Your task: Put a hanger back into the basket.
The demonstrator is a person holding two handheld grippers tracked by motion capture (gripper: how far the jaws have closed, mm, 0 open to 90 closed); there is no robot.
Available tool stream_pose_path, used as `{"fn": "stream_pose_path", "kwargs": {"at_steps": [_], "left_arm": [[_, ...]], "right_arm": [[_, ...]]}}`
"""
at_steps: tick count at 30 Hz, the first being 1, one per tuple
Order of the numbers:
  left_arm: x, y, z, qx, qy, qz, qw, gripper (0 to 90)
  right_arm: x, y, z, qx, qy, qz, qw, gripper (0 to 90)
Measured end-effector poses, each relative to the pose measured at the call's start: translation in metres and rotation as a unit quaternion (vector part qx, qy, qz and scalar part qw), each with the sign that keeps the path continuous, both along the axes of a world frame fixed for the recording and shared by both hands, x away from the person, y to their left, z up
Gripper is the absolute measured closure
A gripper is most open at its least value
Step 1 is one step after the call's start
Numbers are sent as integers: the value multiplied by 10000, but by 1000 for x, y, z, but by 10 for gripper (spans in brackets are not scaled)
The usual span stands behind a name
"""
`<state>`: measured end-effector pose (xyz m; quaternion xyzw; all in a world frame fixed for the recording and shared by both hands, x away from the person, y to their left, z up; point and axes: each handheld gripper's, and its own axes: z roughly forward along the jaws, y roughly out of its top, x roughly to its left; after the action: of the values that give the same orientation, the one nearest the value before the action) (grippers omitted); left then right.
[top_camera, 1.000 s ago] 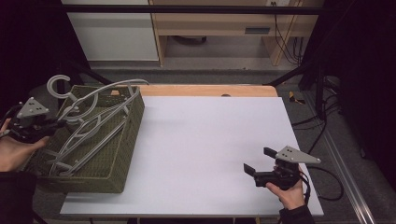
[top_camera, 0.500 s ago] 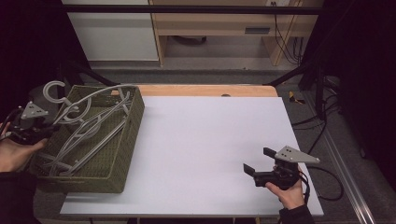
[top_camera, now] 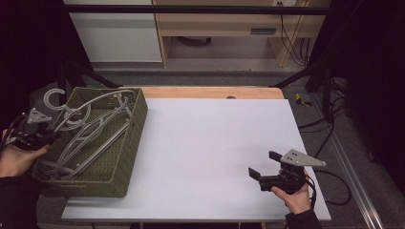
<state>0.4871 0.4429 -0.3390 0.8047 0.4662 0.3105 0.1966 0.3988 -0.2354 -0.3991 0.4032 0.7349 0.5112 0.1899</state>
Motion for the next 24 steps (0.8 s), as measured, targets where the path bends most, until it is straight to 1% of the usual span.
{"fn": "stream_pose_path", "kwargs": {"at_steps": [3,6,8,10,11,13,15,16,17,19,21,22,24], "left_arm": [[3,-7,-5,35,106,-29,9999,817],[6,-10,-13,42,262,-34,9996,816],[8,-10,-18,-51,371,-31,9993,815],[10,-12,-24,-86,475,-25,9988,814],[12,-13,-26,-127,564,-21,9983,812],[14,-14,-29,-158,656,69,9977,812],[14,-11,-31,-314,634,138,9974,807],[13,-8,-31,-473,640,189,9967,798],[13,-7,-32,-530,644,228,9963,753],[11,-4,-32,-504,581,305,9966,704],[8,0,-32,-603,549,394,9959,697],[6,2,-31,-675,518,412,9955,695],[2,4,-30,-744,472,423,9952,681]], "right_arm": [[0,0,0,-11,-1,7,10000,26],[0,0,0,4,-3,18,10000,26],[0,-1,1,-23,-26,34,10000,26],[0,0,1,-18,-23,26,10000,26],[0,0,1,-9,-21,17,10000,26],[0,0,1,-8,-17,10,10000,26],[0,0,1,-14,-22,23,10000,26],[0,0,1,-23,-18,25,10000,26],[-1,0,1,-18,-19,26,10000,26],[-1,0,1,-12,-27,18,10000,26],[-1,0,1,-13,-32,21,10000,26],[-1,0,1,-18,-38,21,10000,26],[-1,0,2,-11,-37,21,10000,26]]}}
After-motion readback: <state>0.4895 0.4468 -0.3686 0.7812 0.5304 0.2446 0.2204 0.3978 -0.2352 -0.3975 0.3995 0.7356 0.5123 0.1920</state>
